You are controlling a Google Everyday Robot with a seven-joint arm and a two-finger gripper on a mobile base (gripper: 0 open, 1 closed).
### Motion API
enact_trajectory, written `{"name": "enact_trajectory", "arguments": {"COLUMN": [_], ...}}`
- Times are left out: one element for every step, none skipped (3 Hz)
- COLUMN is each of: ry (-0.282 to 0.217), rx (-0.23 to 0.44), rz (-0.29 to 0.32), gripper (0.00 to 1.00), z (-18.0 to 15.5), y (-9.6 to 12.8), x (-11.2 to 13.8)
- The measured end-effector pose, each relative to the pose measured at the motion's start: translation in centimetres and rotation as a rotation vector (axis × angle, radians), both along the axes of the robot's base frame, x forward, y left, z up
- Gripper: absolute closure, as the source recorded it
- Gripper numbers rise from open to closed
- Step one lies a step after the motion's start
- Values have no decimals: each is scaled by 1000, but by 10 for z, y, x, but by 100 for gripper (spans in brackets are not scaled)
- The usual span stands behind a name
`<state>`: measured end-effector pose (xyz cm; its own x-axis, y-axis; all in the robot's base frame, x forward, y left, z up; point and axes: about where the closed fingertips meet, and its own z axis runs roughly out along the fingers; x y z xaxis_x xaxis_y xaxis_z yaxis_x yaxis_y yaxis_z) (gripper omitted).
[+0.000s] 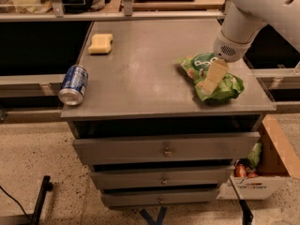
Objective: Move green rice chip bag near pepsi can
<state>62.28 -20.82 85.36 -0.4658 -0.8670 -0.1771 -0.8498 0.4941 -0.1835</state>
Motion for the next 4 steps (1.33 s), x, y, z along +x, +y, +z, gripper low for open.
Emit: {"name": "enact_trajectory", "arguments": {"ry": [16,31,31,32], "rx": [3,3,3,3], "rz": [-40,-63,-63,-62], "gripper": [41,64,87,100], "z": [-10,-14,-12,-13], "y": [-5,-6,-6,-6], "x": [-4,-7,-7,-7]}}
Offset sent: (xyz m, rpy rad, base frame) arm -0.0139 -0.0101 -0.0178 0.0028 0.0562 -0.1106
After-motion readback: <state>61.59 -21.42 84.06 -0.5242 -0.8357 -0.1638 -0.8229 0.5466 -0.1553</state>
